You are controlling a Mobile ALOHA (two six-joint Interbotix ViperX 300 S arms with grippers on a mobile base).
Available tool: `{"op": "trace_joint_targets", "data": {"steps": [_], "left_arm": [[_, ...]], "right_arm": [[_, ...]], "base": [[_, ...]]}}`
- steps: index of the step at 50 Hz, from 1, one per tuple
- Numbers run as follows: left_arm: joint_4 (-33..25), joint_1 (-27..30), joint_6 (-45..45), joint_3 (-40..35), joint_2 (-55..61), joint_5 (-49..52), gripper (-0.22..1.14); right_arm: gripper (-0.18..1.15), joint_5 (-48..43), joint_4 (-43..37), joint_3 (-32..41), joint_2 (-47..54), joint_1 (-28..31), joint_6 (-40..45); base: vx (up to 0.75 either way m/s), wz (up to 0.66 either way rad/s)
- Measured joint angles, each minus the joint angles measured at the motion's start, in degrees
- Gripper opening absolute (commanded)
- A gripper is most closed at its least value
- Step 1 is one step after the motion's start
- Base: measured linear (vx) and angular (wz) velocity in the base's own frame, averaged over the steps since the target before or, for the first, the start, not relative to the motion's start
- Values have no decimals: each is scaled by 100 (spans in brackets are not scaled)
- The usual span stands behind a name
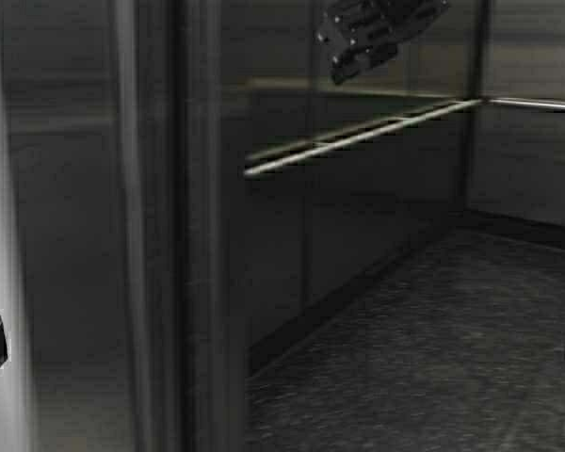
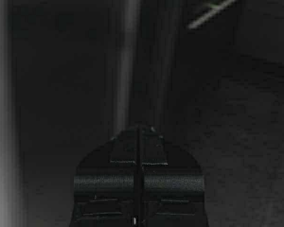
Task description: Navigate to elevator, push the call button, then enter the elevator
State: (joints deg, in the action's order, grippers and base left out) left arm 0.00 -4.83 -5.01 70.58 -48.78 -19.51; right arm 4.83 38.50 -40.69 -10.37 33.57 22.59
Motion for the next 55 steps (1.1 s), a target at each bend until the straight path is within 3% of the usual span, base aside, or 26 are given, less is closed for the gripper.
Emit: {"op": "trace_joint_targets", "data": {"steps": [25,55], "left_arm": [[9,0,9,62,-9,-18,2],[18,9,-44,26,105,-18,2]], "right_arm": [[5,-141,0,79,176,-9,-35],[5,-167,0,-18,44,44,-18]], "base": [[33,-47],[43,-13]]}}
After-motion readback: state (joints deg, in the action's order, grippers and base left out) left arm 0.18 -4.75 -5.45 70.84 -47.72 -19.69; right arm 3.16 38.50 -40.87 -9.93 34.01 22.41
